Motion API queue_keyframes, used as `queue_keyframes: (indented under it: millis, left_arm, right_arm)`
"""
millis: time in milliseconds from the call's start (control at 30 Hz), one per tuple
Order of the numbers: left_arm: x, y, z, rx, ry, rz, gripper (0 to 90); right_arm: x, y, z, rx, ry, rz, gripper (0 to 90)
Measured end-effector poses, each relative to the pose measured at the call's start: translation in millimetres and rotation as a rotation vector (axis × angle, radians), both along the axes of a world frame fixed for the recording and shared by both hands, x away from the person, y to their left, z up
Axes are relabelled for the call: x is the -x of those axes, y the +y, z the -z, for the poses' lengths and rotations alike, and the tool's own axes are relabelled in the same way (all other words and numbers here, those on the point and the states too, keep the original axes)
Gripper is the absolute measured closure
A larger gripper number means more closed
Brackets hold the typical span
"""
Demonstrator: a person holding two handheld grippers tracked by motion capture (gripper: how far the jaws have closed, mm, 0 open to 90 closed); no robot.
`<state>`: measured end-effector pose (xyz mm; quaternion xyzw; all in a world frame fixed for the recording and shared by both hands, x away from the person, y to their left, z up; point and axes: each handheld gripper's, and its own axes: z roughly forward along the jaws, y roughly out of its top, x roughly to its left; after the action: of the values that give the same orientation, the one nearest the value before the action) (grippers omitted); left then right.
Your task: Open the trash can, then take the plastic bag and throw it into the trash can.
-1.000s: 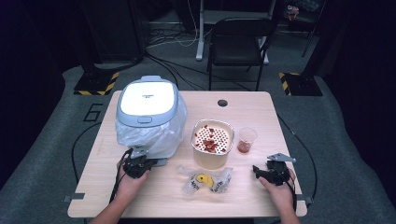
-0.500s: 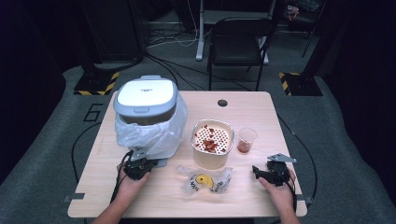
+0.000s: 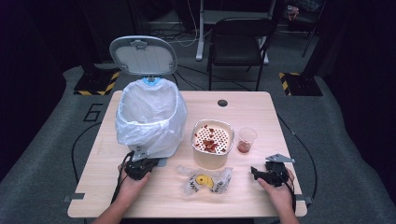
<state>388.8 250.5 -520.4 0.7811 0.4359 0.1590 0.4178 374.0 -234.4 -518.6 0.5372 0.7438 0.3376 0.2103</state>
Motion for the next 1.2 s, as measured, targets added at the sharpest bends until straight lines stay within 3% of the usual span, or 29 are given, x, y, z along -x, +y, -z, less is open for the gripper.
queue_keyframes:
  millis: [67, 133, 433, 533, 833, 1000, 1200]
  left_arm:
    - [-0.5, 0.0, 0.2, 0.021, 0.007, -0.007, 90.0]
    - [-0.6, -0.5, -0.9, -0.006, 0.006, 0.003, 90.0]
    - [-0.2, -1.3, -1.7, -0.032, 0.001, 0.008, 90.0]
    - [-0.2, -2.4, -1.3, -0.019, 0.001, -0.003, 90.0]
    - [1.1, -5.1, -2.2, -0.061, -0.019, 0.009, 90.0]
    - [0.9, -5.1, -2.7, -0.067, -0.013, 0.01, 90.0]
    - [0.5, -4.6, -2.9, -0.069, -0.012, 0.015, 90.0]
  right_arm:
    - [1.8, 1.0, -3.1, -0.012, -0.003, 0.002, 27.4]
    - [4.6, 2.8, -7.5, -0.041, -0.007, 0.002, 26.1]
    - [21.6, 26.5, -35.9, -0.105, -0.027, -0.081, 15.3]
    - [27.1, 34.9, -41.5, -0.129, -0.036, -0.103, 15.1]
    - [44.3, 75.8, -57.7, -0.156, -0.083, -0.224, 13.7]
    - [49.1, 95.9, -60.1, -0.178, -0.073, -0.265, 9.9]
    - [51.0, 118.2, -56.0, -0.139, -0.067, -0.294, 5.5]
